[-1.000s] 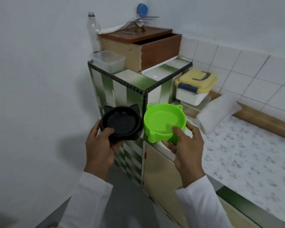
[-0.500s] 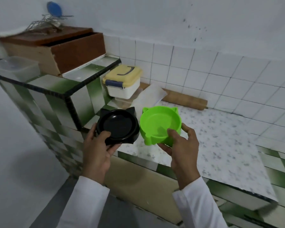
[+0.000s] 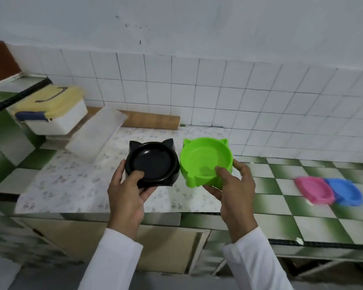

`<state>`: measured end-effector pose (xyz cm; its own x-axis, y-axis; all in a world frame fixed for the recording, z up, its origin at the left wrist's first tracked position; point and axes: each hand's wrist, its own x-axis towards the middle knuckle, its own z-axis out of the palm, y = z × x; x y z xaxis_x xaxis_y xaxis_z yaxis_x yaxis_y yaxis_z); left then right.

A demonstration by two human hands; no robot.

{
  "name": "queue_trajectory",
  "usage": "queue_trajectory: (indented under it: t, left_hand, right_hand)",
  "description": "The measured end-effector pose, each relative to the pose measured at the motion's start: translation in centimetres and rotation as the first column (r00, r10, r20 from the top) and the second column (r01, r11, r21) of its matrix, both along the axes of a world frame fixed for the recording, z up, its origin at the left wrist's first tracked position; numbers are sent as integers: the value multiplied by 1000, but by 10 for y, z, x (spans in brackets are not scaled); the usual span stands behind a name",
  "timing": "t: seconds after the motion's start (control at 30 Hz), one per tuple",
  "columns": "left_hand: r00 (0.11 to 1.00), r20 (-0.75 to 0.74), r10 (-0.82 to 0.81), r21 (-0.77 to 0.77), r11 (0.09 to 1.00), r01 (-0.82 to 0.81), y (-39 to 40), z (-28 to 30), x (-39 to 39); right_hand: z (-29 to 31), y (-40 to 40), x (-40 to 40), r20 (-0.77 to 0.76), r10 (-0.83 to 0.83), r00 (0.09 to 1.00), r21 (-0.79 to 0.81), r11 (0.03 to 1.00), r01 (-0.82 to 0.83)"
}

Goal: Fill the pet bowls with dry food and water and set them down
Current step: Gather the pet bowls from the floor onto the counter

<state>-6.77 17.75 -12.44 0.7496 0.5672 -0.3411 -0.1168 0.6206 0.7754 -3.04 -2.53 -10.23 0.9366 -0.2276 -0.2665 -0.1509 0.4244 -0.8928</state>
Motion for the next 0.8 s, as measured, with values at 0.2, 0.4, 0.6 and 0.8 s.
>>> queue_trajectory:
  t: [0.2, 0.4, 0.6, 0.8]
  left_hand:
    - [988, -14, -154, -12, 988, 154, -90, -7, 29]
    - [949, -34, -315, -16, 949, 314, -168, -15, 47]
    - [884, -58, -464, -12, 886, 464, -236, -21, 62]
    - [800, -78, -594, -19, 804, 595, -309, -29, 77]
  right_hand:
    - [-5, -91, -1, -2, -134, 991, -22, 991, 134]
    - [-10, -170, -15, -24, -276, 961, -19, 961, 275]
    - [-22, -230, -30, -44, -439, 897, -14, 898, 439]
    - [-28, -291, -45, -84, -588, 805, -47, 809, 586]
